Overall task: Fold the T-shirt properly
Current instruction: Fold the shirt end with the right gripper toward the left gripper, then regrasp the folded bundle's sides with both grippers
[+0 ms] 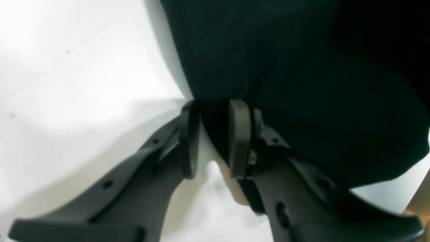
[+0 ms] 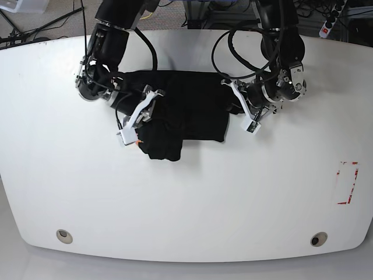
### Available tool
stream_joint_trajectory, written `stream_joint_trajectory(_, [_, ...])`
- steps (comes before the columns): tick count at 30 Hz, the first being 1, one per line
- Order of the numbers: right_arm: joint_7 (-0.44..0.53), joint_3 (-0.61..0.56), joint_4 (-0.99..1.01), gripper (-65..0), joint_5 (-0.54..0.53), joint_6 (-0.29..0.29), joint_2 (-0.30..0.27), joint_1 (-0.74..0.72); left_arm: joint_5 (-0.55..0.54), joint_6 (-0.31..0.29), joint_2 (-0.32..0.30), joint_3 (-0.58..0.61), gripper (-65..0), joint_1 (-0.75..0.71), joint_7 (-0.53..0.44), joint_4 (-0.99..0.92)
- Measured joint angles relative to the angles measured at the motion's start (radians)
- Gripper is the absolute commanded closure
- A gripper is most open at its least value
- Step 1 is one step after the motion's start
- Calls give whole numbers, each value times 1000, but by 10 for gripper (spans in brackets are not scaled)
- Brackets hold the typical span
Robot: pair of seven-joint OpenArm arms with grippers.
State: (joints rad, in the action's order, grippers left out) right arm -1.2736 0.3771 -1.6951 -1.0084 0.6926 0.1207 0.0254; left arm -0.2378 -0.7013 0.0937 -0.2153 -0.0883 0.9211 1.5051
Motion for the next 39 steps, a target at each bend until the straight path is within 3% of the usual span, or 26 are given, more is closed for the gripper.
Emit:
stream_joint_trajectory(2, [18,-40,29,0,-4,0,-17,-4,0,0,0,0,-133,0,0,0])
stream_joint_trajectory(4, [24,-73,50,-68,-8,0,-34,-3,-3,0,0,0,-133,0,-1,0])
stream_joint_trajectory(9, [68,-92,116,-373,-9,-2,-50,-6,0,0,0,-1,-136,0,0,0])
stream_joint_trajectory(11, [68,-97,142,-474,-6,-32,-48,-9,-2,0,0,-1,-138,0,0,0])
stream_joint_trajectory(14, [81,-98,153,-572,-4,-91,-47,-13,-3,0,0,-1,-139,0,0,0])
stream_joint_trajectory(19, [118,-99,124,-574,-6,-134,-51,-16,0,-3,3,-5,-140,6,11,17])
stream_joint_trajectory(25, [118,-188,11,-569,-10,-134,-94,-9,-19,2,2,-60,-140,0,84,115])
stream_joint_trajectory(33, [118,-194,-49,-487,0,-135,-166,28,-169,5,-119,-109,-139,-20,103,285])
stream_joint_trajectory(39, [119,-231,18,-455,-8,-135,-171,26,-235,5,-163,-224,-139,-82,137,326])
